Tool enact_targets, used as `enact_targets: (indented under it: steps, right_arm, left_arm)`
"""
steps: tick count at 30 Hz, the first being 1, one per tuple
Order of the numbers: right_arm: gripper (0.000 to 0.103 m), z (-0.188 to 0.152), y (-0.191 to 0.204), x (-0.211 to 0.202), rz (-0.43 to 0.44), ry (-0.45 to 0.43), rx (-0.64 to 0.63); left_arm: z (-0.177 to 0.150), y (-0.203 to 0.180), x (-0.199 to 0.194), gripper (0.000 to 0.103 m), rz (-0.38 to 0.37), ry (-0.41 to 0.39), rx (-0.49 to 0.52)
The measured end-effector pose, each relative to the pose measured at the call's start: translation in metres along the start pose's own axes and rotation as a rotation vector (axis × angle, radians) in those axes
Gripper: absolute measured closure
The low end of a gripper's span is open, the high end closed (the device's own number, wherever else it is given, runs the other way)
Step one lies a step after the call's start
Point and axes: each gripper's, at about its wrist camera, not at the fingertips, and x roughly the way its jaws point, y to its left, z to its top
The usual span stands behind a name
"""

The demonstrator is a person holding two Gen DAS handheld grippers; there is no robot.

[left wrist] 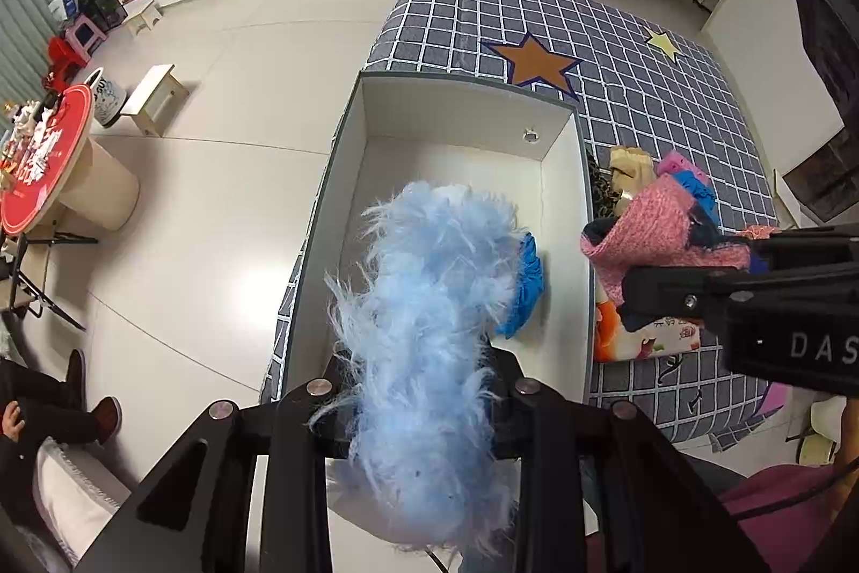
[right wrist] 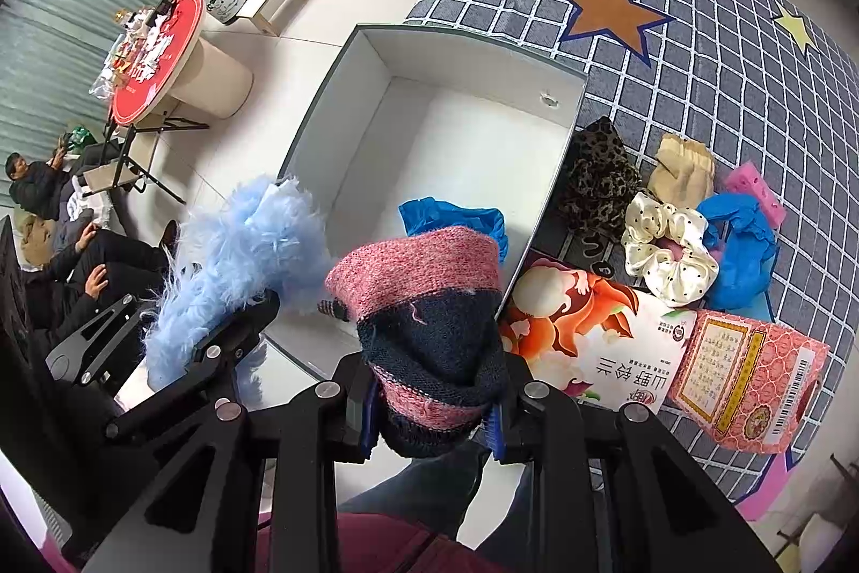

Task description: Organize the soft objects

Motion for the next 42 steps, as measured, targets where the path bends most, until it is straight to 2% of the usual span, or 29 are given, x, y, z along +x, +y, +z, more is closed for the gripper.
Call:
enact_targets:
  steps: [42]
  right_arm:
    - [0.072, 0.015, 0.014, 0.011, -0.018, 0.025, -0.031]
  left_arm:
    - [0.005, 0.012, 0.014, 0.071, -0.011, 0.056, -0.045]
